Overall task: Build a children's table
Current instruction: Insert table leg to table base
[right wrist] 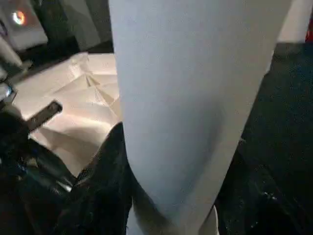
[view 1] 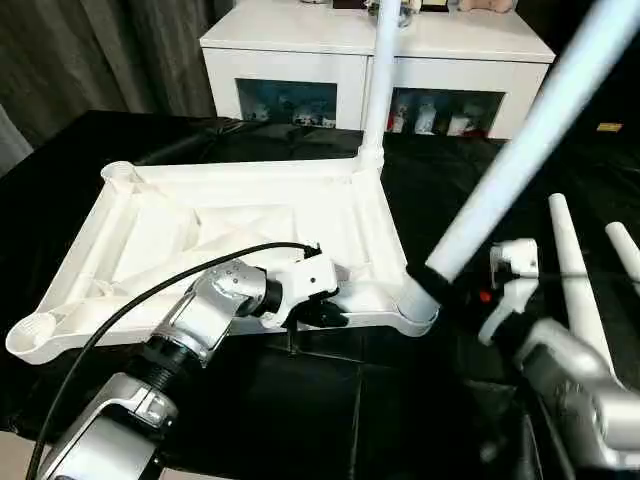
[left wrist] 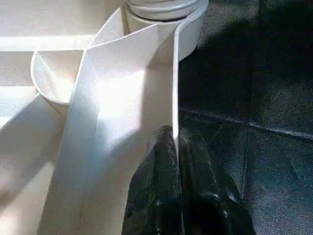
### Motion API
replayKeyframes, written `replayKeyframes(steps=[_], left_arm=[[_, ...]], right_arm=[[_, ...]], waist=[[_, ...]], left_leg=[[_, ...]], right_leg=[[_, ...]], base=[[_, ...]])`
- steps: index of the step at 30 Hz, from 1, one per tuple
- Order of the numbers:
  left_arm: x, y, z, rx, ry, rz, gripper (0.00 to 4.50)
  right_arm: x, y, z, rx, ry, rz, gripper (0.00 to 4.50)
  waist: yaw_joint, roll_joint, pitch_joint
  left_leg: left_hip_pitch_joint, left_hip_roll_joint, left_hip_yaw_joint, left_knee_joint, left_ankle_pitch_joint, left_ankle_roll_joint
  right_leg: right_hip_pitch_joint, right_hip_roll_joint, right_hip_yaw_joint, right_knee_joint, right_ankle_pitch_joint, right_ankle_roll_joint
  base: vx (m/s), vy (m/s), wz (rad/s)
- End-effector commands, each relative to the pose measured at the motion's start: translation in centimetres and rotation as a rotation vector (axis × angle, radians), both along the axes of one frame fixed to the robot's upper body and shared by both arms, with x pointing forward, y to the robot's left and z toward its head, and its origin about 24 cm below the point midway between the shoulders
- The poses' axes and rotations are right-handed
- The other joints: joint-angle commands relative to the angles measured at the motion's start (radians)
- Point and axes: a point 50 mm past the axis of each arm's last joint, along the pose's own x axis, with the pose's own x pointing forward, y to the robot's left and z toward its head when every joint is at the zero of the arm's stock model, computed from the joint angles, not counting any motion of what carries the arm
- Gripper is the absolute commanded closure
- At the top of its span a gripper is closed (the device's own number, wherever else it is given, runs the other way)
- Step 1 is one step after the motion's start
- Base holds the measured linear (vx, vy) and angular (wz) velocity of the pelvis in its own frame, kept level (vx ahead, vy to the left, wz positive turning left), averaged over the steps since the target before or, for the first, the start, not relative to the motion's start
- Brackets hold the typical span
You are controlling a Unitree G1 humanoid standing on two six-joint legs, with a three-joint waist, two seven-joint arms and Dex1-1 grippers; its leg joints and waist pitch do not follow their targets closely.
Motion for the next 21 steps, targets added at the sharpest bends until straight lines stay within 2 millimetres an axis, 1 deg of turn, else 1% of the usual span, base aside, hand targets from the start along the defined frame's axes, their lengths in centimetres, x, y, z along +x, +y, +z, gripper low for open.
replayKeyframes(steps=[1, 2, 3, 4, 7, 8, 11, 13, 15, 16, 17, 18, 19, 21], left_arm=[[1.0, 0.7, 0.8, -0.003, -0.044, 0.069, 4.5], [1.0, 0.7, 0.8, -0.003, -0.044, 0.069, 4.5], [1.0, 0.7, 0.8, -0.004, -0.043, 0.068, 4.5], [1.0, 0.7, 0.9, -0.003, -0.044, 0.068, 4.5], [1.1, 0.7, 0.9, -0.004, -0.044, 0.071, 4.5], [1.1, 0.7, 0.9, -0.004, -0.045, 0.073, 4.5], [1.1, 0.8, 0.9, -0.004, -0.045, 0.073, 4.5], [1.1, 0.8, 0.9, -0.004, -0.045, 0.072, 4.5], [1.1, 0.7, 0.9, -0.005, -0.046, 0.071, 4.5], [1.1, 0.7, 0.9, -0.006, -0.048, 0.07, 4.5], [1.1, 0.7, 0.9, -0.006, -0.048, 0.071, 4.5], [1.1, 0.7, 1.0, -0.007, -0.049, 0.071, 4.5], [1.2, 0.7, 1.0, -0.007, -0.05, 0.071, 4.5], [1.2, 0.7, 1.0, -0.007, -0.051, 0.072, 4.5]], right_arm=[[-0.8, 0.6, -1.1, -0.074, 0.028, 0.057, 2.63], [-0.8, 0.6, -1.1, -0.085, 0.024, 0.063, 2.63], [-0.9, 0.7, -1.1, -0.09, 0.02, 0.068, 2.63], [-0.9, 0.7, -1.1, -0.09, 0.02, 0.066, 2.63], [-1.0, 0.6, -1.3, -0.109, 0.026, 0.075, 2.63], [-1.0, 0.7, -1.5, -0.129, 0.041, 0.091, 2.63], [-1.0, 0.8, -1.8, -0.152, 0.073, 0.119, 2.63], [-1.0, 0.9, -2.1, -0.173, 0.104, 0.149, 2.63], [-0.7, 1.1, -2.4, -0.187, 0.141, 0.18, 2.63], [-0.5, 1.1, -2.5, -0.188, 0.161, 0.189, 2.63], [-0.4, 1.0, -2.6, -0.192, 0.164, 0.192, 2.63], [-0.1, 1.0, -2.7, -0.202, 0.17, 0.198, 2.63], [0.1, 0.8, -2.8, -0.203, 0.181, 0.194, 2.63], [0.3, 0.6, -3.0, -0.21, 0.193, 0.189, 2.64]], waist=[[0.001, -0.018, -0.056], [0.002, -0.019, -0.056], [0.003, -0.018, -0.056], [0.001, -0.023, -0.056], [0.001, -0.021, -0.056], [-0.001, -0.025, -0.056], [-0.001, -0.023, -0.055], [-0.002, -0.026, -0.056], [-0.003, -0.025, -0.056], [-0.004, -0.028, -0.057], [-0.004, -0.028, -0.057], [-0.005, -0.028, -0.057], [-0.007, -0.032, -0.057], [-0.011, -0.031, -0.056]], left_leg=[[0.005, 0.072, -0.031, -0.085, -0.306, 0.029], [0.006, 0.072, -0.031, -0.084, -0.306, 0.031], [0.005, 0.073, -0.032, -0.084, -0.304, 0.032], [0.003, 0.072, -0.032, -0.085, -0.3, 0.037], [0.004, 0.073, -0.032, -0.085, -0.299, 0.042], [0.004, 0.074, -0.032, -0.085, -0.303, 0.042], [0.005, 0.073, -0.033, -0.085, -0.314, 0.04], [0.007, 0.074, -0.033, -0.085, -0.323, 0.038], [0.007, 0.074, -0.034, -0.086, -0.324, 0.036], [0.005, 0.074, -0.034, -0.086, -0.319, 0.037], [0.005, 0.074, -0.034, -0.086, -0.319, 0.037], [0.006, 0.074, -0.034, -0.085, -0.322, 0.035], [0.005, 0.074, -0.034, -0.085, -0.333, 0.033], [0.006, 0.074, -0.036, -0.085, -0.348, 0.029]], right_leg=[[0.042, -0.076, 0.044, -0.091, -0.438, -0.178], [0.041, -0.077, 0.044, -0.092, -0.452, -0.173], [0.04, -0.077, 0.045, -0.092, -0.452, -0.172], [0.042, -0.077, 0.045, -0.092, -0.452, -0.171], [0.04, -0.077, 0.044, -0.092, -0.453, -0.172], [0.04, -0.075, 0.044, -0.092, -0.456, -0.171], [0.039, -0.075, 0.044, -0.094, -0.465, -0.167], [0.038, -0.075, 0.044, -0.094, -0.47, -0.166], [0.039, -0.075, 0.044, -0.094, -0.462, -0.167], [0.04, -0.076, 0.044, -0.091, -0.451, -0.173], [0.04, -0.076, 0.044, -0.091, -0.451, -0.173], [0.038, -0.076, 0.044, -0.094, -0.453, -0.173], [0.039, -0.076, 0.043, -0.094, -0.461, -0.173], [0.038, -0.077, 0.042, -0.096, -0.486, -0.168]], base=[[0.0, 0.0, 0.0], [0.0, 0.0, 0.0], [0.0, 0.0, 0.0], [0.0, 0.0, 0.0], [0.0, 0.0, 0.0], [0.0, 0.0, 0.0], [0.0, 0.0, 0.0], [0.0, 0.0, 0.0], [0.0, 0.0, 0.0], [0.0, 0.0, 0.0], [0.0, 0.0, 0.0], [0.0, 0.0, 0.0], [0.0, 0.0, 0.0], [0.0, 0.0, 0.0]])
